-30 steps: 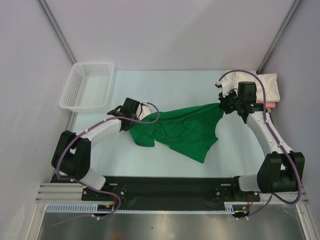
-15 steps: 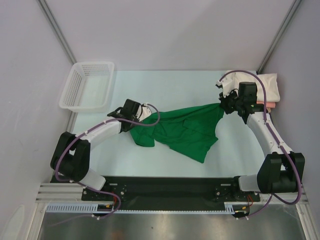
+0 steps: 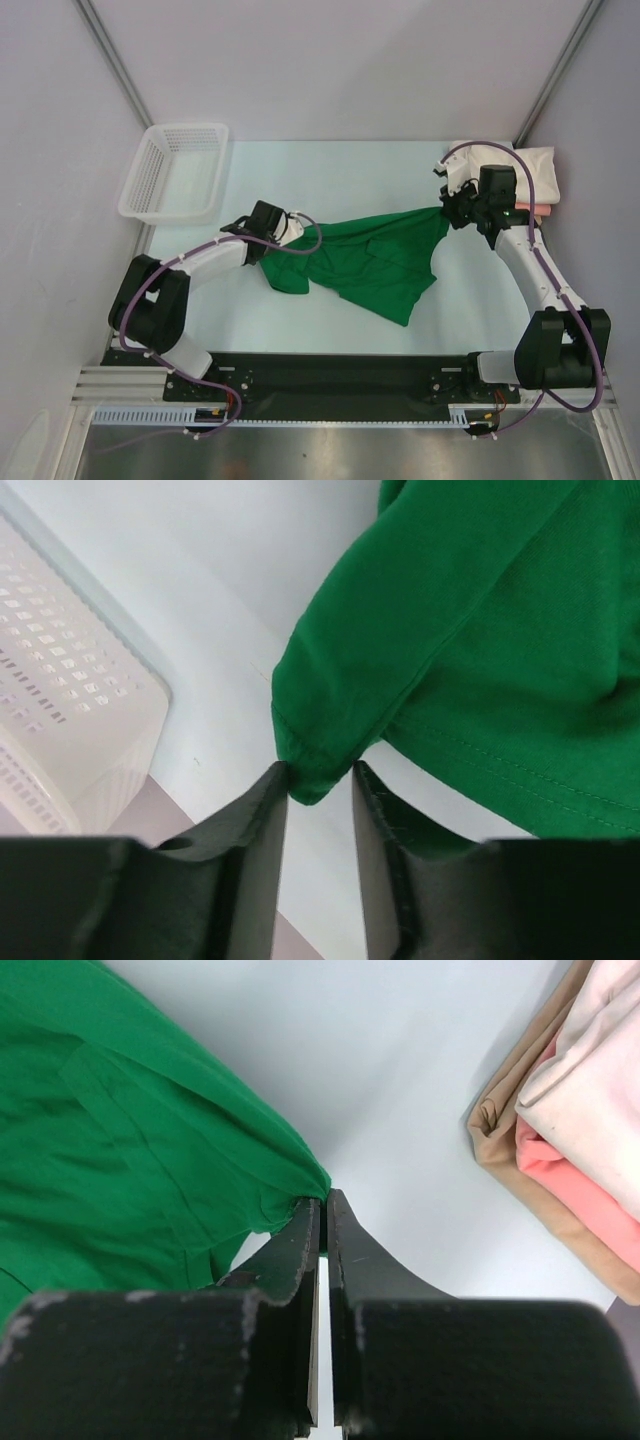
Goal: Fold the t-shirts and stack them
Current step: Flatten the tshirt out
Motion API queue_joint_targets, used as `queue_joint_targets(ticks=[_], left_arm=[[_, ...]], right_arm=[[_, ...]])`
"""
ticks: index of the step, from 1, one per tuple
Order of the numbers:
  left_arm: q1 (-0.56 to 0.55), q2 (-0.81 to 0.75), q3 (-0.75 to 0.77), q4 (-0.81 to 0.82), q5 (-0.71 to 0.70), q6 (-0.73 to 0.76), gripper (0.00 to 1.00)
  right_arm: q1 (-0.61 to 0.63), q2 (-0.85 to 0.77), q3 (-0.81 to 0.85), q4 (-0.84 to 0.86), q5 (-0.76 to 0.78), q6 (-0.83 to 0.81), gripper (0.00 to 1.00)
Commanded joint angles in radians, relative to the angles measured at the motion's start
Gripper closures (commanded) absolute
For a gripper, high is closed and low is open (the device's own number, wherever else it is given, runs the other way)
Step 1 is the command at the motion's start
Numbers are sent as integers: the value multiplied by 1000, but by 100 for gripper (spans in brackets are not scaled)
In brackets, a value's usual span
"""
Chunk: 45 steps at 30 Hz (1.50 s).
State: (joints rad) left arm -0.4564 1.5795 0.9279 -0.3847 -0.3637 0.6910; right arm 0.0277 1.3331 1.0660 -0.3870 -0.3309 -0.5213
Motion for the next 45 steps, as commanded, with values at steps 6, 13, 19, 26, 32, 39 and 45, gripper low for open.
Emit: queue_joint_targets(ticks=[6,13,19,26,32,39,45], left_arm=[[-2,-3,5,30,-29,13,99],[5,-52,-15,39,-37,18,99],[7,-127,-86,229,-90,76,100],[62,-4,-18,348,-161,137,100],[74,83,89,343,-176,125,100],[65,91,127,303,-175,127,99],[58,106,135,267,-169,120,99]], right_arm=[[-12,-40,-6,40,-14,21,100],[-12,-26,0,43,-14,12,100],[-21,55,31,60,30,-43,100],[-78,257,143,74,45,-110,100],[-98,327,175,171,180,-119,54],[-141,47,59,53,-126,-319,47],[-58,-11,-83,-251,-312,-555,51]])
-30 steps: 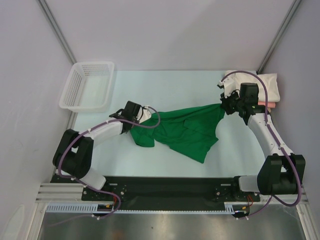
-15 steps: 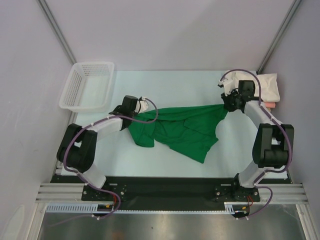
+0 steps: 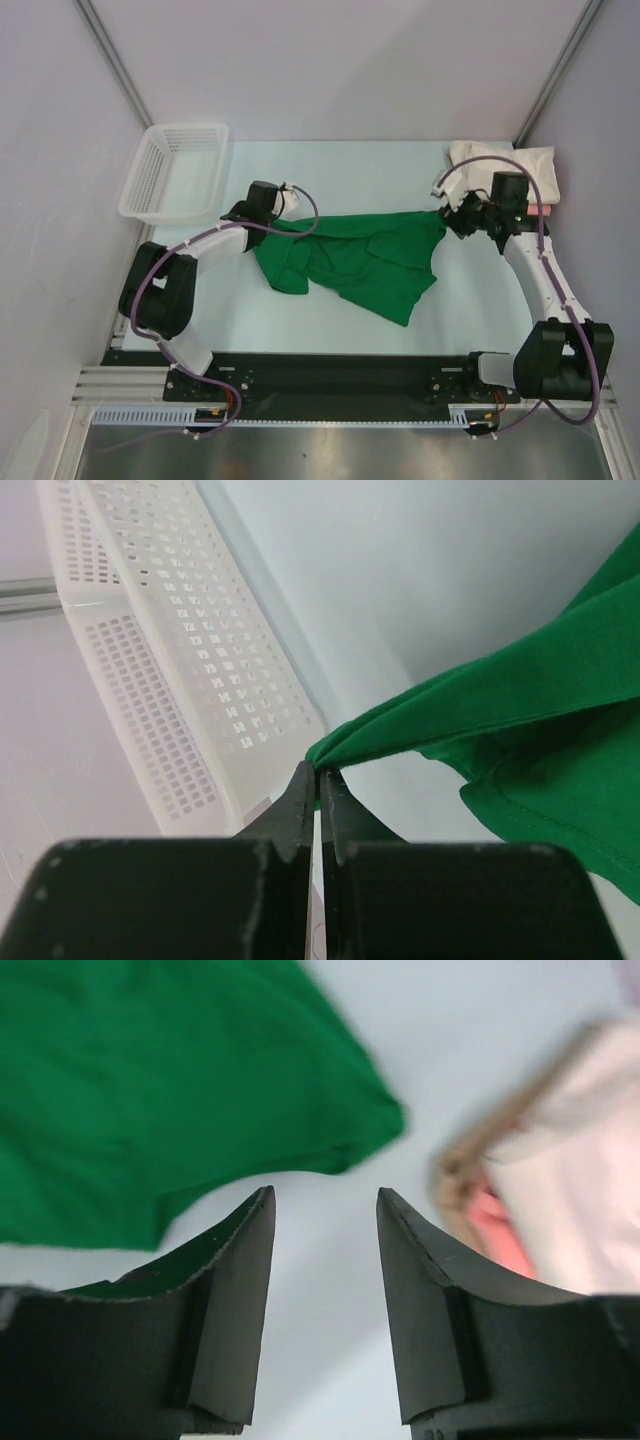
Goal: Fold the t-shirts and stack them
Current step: Flatten the tshirt out
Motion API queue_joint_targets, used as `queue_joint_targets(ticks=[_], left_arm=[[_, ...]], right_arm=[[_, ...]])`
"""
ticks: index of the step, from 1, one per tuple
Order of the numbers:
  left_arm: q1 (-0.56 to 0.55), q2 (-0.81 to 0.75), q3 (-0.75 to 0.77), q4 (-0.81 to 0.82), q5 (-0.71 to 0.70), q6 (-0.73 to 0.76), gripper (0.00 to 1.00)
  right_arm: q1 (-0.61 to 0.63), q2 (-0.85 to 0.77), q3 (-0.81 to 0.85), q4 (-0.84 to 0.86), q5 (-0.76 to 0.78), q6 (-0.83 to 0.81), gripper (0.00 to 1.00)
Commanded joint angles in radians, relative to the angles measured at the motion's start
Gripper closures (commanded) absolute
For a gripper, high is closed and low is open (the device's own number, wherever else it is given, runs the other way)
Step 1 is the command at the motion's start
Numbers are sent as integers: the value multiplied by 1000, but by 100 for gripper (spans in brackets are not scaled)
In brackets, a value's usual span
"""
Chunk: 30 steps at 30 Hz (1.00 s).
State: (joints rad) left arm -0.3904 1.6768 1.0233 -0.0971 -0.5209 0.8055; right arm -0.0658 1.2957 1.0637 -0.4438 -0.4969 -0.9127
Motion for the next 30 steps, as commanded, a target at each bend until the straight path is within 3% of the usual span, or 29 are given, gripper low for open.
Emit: queue_joint_targets(ticks=[1,8,21,30], left_arm=[[-11,12,35,-21,-10,6,100],[-19,32,43,-18,-13,-6,100],[-30,89,112,-33,-30,-9,100],[-33,100,109,-30,-42,0,100]], right_arm=[[56,30,-115,-223,-152,-207,51],[63,149,-145,-230,-151,-232,54],[123,309,-117,-130,-105,-273,49],[101,333,-91,-109,-104,-279,51]])
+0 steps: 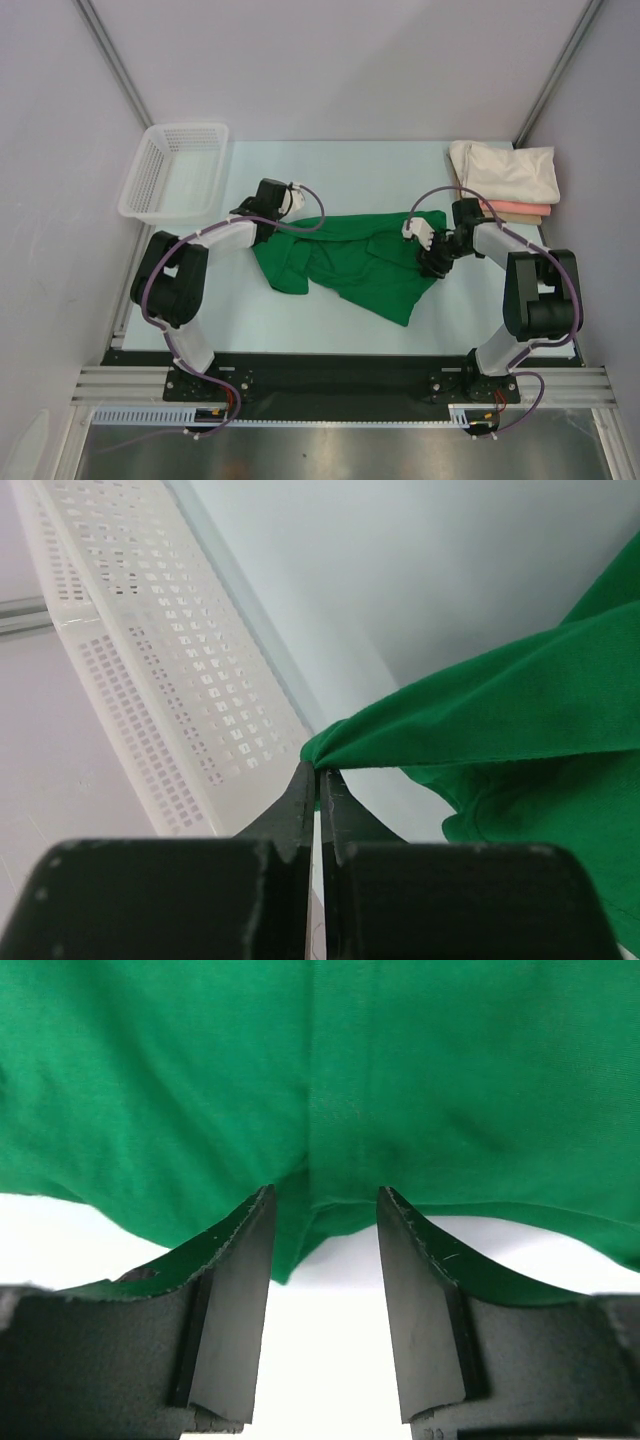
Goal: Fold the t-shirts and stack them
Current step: Flatten the tshirt out
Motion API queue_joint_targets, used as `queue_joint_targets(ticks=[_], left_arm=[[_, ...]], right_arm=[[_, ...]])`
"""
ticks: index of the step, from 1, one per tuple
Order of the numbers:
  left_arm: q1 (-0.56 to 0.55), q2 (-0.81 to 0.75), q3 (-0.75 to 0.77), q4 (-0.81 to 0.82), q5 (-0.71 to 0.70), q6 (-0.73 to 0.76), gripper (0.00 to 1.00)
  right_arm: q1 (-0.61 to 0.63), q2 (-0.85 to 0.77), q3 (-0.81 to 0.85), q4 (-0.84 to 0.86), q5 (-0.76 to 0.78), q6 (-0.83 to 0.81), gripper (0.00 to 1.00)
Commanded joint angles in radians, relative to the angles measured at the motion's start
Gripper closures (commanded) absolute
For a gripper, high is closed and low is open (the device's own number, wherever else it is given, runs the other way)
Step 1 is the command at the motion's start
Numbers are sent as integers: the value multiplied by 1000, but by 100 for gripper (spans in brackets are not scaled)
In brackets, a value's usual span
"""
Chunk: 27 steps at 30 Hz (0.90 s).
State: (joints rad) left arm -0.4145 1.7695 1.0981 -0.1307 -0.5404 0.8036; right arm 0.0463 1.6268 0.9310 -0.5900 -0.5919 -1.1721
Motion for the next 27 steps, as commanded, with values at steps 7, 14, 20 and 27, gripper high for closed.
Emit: queue_joint_targets(ticks=[7,14,20,27], left_arm=[[-18,19,40,9,-26,5,100],[-21,7,22,20,-33,12,100],[-21,-8,-3,31,-38,14,100],[-21,-22,-18,37,-44,22,100]], right_arm=[[-16,27,60,65,12,-3,52],[-13,21,57,26,12,-30,53],[10,11,40,24,27,-44,54],[30,47,43,68,49,-5,61]])
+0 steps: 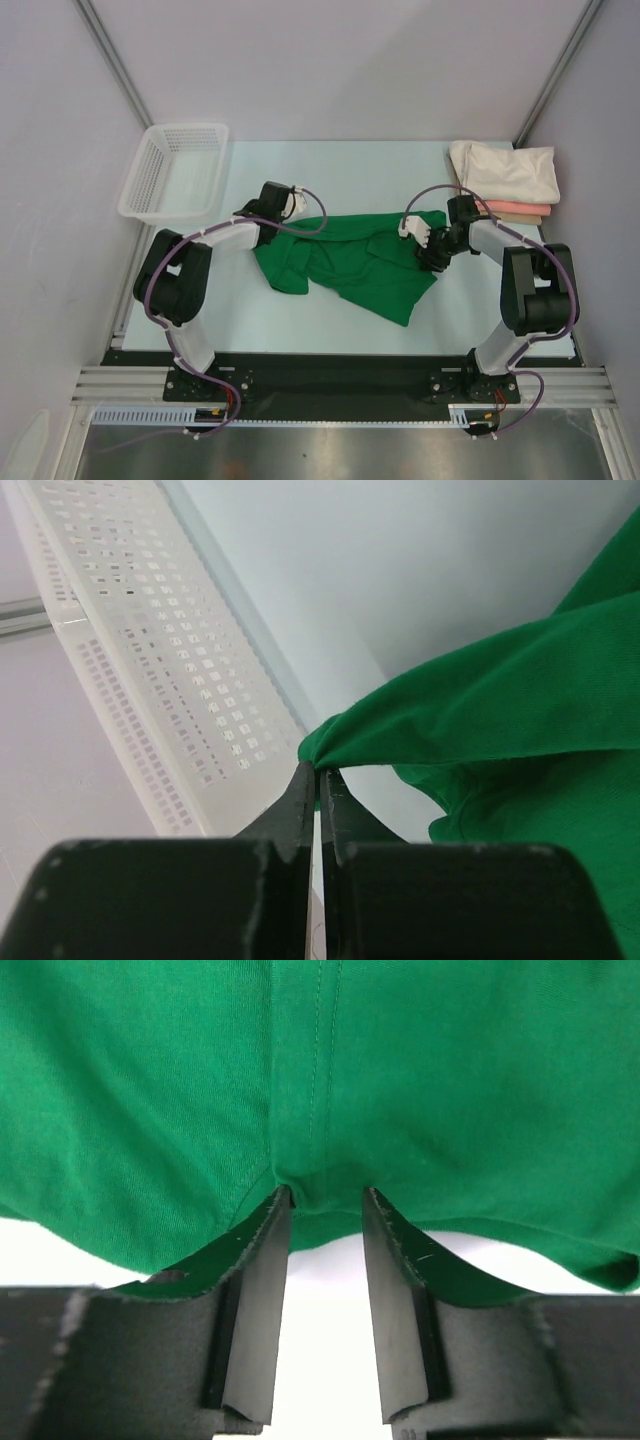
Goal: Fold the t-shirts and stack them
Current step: Flatten the tshirt out
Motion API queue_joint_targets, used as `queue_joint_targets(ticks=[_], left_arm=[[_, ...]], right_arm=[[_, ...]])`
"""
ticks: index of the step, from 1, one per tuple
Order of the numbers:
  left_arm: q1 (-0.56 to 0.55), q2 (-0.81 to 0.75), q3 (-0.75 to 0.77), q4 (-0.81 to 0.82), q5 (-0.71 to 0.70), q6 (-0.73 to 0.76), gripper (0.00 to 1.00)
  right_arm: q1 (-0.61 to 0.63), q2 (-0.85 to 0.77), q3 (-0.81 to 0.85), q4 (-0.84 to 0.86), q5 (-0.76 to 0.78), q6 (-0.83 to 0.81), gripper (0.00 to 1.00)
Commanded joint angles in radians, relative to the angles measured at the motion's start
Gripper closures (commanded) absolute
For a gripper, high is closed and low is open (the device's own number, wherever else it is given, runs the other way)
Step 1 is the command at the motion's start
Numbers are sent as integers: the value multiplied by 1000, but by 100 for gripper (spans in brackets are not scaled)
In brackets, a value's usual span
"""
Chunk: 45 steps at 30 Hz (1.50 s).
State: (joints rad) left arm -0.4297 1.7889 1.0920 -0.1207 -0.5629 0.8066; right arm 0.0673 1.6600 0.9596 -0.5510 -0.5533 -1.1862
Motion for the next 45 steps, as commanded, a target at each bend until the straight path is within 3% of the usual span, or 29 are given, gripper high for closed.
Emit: queue_joint_targets(ticks=[1,2,6,8,19,30,41,45], left_arm=[[-6,-45,-15,27,-20,19,100],[-6,-51,-18,30,-23,20,99],[-4,-69,-35,36,-23,23,100],[-4,-75,-37,33,-20,25,100],[-32,-210,35,-62,-2,8,100],[-115,-519,224,-338,61,-70,99],[-136,-710,399,-442,0,63,100],[-136,-778,405,-396,-29,160,100]], right_arm=[[11,18,16,33,15,13,63],[17,23,16,42,24,17,66],[12,1,30,42,23,34,94],[8,-37,39,54,18,45,100],[-30,-196,323,75,33,227,100],[-32,-422,346,234,305,463,100],[-60,-732,567,163,464,681,100],[-60,-770,723,68,477,709,100]])
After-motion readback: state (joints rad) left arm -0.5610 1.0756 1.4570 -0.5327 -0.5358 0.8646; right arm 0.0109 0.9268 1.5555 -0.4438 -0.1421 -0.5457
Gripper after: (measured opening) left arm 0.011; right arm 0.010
